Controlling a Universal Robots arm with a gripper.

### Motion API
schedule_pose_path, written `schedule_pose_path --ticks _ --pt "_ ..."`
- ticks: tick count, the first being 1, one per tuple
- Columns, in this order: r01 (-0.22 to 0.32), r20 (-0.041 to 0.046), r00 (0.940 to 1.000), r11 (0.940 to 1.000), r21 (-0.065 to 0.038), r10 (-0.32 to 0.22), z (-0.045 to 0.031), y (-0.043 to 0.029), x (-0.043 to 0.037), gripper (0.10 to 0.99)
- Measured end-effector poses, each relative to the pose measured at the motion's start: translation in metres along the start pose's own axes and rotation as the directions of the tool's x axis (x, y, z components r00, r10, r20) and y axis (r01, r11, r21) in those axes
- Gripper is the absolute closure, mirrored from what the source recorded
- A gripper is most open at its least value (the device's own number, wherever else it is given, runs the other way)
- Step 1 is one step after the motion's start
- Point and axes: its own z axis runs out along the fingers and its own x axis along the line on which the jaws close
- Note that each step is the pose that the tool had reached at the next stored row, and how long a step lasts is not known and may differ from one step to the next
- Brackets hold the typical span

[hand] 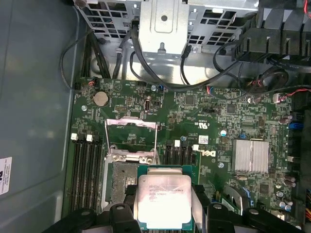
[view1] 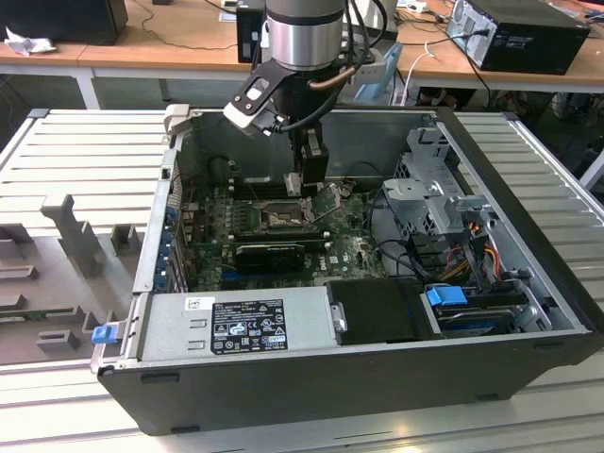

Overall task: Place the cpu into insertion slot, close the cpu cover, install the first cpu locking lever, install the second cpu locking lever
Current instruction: 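Place the cpu into insertion slot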

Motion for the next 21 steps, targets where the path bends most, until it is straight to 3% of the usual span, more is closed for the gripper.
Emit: schedule_pose_path --ticks 17,21 --pt "-0.006 -0.0002 1.0000 0.9999 0.012 0.006 0.0120 -0.0009 -0.0001 0.561" --pt "-0.030 0.0016 0.9995 0.9994 0.015 0.030 0.0174 -0.0017 -0.0002 0.561"
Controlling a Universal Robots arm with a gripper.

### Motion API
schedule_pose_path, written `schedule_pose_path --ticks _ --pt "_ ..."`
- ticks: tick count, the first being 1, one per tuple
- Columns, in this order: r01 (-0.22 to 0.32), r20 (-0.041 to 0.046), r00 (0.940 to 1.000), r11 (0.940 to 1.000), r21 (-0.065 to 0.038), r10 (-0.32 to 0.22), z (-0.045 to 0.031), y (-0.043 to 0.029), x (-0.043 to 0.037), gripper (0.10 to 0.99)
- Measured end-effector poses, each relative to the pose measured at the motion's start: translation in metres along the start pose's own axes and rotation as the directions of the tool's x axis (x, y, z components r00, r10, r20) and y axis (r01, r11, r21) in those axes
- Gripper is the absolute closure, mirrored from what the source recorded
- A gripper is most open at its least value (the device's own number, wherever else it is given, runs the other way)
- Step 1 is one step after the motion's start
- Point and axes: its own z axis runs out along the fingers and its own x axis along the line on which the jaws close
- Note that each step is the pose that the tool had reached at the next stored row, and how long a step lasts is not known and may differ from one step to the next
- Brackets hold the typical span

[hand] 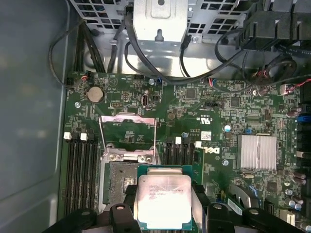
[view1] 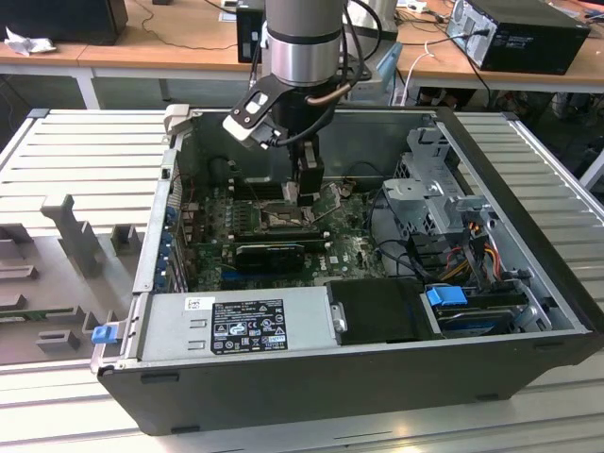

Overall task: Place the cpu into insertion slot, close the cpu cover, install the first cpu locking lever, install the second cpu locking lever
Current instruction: 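Place the cpu into insertion slot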

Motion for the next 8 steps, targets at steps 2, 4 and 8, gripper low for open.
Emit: schedule_pose_path --ticks 2,4,8 --pt "-0.012 0.0006 0.9999 0.9999 0.007 0.012 0.0033 -0.0003 0.0000 0.561" --pt "-0.013 0.0016 0.9999 0.9999 0.007 0.013 0.0048 -0.0004 0.0000 0.561" --pt "-0.013 0.0044 0.9999 0.9999 0.008 0.013 0.0075 -0.0005 -0.0001 0.561"
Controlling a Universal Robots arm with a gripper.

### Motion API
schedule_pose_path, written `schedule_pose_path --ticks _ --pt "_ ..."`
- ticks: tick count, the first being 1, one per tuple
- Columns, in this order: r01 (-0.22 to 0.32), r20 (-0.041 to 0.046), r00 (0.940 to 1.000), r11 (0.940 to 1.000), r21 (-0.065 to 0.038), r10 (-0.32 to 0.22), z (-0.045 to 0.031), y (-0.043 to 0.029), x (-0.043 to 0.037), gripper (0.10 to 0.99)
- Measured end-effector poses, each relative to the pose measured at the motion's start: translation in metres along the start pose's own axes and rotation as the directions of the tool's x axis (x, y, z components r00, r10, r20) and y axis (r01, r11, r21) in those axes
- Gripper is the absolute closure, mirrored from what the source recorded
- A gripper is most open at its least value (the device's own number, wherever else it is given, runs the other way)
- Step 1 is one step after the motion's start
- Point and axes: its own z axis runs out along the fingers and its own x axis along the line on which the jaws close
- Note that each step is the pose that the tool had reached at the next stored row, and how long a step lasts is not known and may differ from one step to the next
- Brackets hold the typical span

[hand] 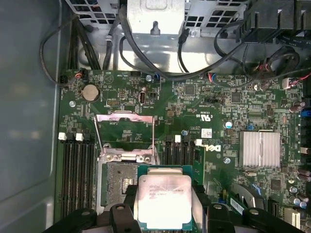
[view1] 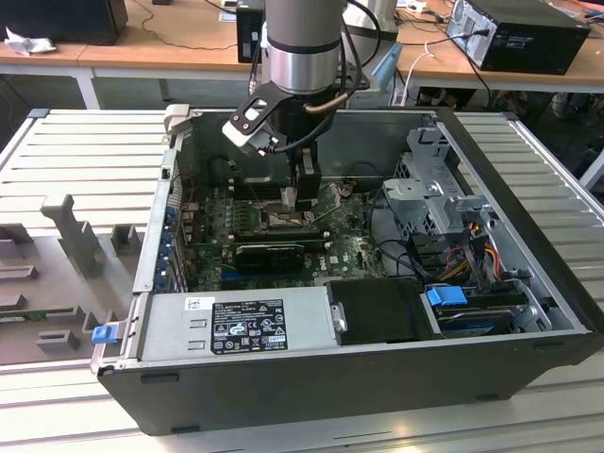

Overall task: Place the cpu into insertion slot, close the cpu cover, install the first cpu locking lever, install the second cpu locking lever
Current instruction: 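Place the cpu into insertion slot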

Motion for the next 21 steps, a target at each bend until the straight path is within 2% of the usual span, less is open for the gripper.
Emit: schedule_pose_path --ticks 5,7,11,18,21 --pt "-0.009 0.0004 1.0000 1.0000 0.001 0.009 0.0039 -0.0002 0.0006 0.561" --pt "-0.009 0.0003 1.0000 1.0000 0.001 0.009 0.0101 -0.0005 0.0028 0.561" --pt "-0.009 0.0002 1.0000 1.0000 0.001 0.009 0.0180 -0.0009 0.0032 0.561" --pt "-0.009 0.0005 1.0000 1.0000 0.003 0.009 0.0245 -0.0013 0.0031 0.561" --pt "-0.009 0.0003 1.0000 1.0000 0.003 0.009 0.0247 -0.0013 0.0032 0.561"
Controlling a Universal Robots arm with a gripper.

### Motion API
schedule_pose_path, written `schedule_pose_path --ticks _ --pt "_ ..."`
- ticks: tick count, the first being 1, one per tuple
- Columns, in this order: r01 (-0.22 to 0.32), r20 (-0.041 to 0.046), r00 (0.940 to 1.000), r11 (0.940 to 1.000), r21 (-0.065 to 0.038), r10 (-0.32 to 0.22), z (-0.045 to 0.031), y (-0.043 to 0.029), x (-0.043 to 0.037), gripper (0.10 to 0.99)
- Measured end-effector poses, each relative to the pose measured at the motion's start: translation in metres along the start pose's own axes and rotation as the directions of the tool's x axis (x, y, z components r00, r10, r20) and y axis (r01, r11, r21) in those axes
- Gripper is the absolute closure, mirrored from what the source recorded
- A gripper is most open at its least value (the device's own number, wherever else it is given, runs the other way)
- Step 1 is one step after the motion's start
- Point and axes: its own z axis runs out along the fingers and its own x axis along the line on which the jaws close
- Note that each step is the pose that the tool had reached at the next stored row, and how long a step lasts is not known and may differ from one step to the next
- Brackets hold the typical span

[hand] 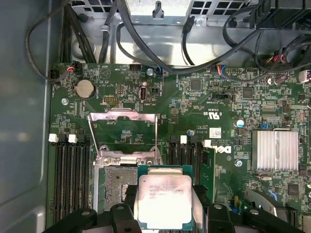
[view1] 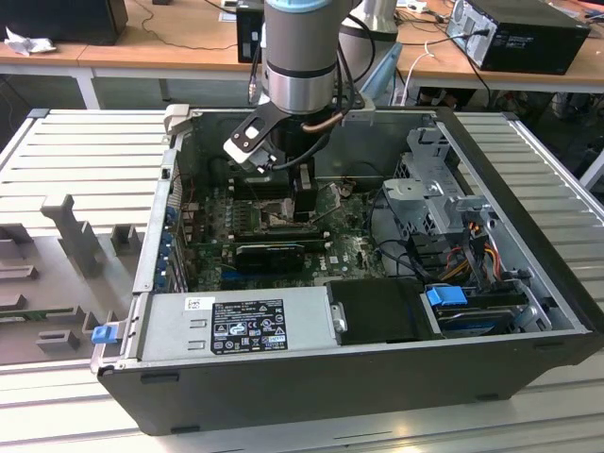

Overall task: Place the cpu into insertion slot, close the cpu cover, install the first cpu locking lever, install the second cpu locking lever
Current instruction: 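Place the cpu into insertion slot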

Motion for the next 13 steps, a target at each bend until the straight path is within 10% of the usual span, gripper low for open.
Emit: schedule_pose_path --ticks 13 --pt "-0.025 0.0011 0.9997 0.9997 0.000 0.025 0.0093 -0.0006 0.0132 0.561"
